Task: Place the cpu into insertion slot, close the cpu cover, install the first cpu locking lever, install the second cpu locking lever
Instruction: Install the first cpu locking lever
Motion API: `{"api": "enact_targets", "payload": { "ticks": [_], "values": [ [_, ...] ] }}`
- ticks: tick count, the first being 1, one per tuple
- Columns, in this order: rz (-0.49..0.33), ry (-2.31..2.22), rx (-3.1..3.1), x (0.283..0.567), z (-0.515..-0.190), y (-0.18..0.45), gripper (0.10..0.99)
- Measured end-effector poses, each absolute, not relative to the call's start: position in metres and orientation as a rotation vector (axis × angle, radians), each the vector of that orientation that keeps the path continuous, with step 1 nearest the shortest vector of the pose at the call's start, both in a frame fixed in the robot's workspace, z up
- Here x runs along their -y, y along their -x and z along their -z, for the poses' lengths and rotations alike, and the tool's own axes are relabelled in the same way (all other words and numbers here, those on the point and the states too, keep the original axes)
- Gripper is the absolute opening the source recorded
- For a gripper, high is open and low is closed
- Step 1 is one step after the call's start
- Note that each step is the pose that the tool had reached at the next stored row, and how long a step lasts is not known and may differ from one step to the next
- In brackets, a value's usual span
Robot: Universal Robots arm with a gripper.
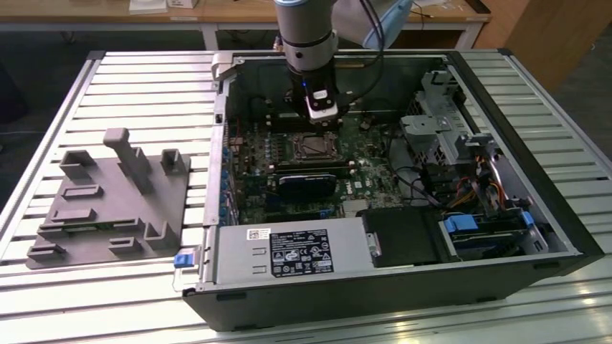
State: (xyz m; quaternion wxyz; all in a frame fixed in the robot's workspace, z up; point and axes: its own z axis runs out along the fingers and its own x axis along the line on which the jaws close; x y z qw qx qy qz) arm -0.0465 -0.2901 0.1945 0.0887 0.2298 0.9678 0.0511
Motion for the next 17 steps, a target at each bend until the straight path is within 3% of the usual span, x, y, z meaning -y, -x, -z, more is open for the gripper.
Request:
{"api": "enact_targets", "payload": {
  "ticks": [17],
  "values": [
    [-0.163,-0.685,-2.881,0.29,-0.211,0.046,0.106]
  ]
}}
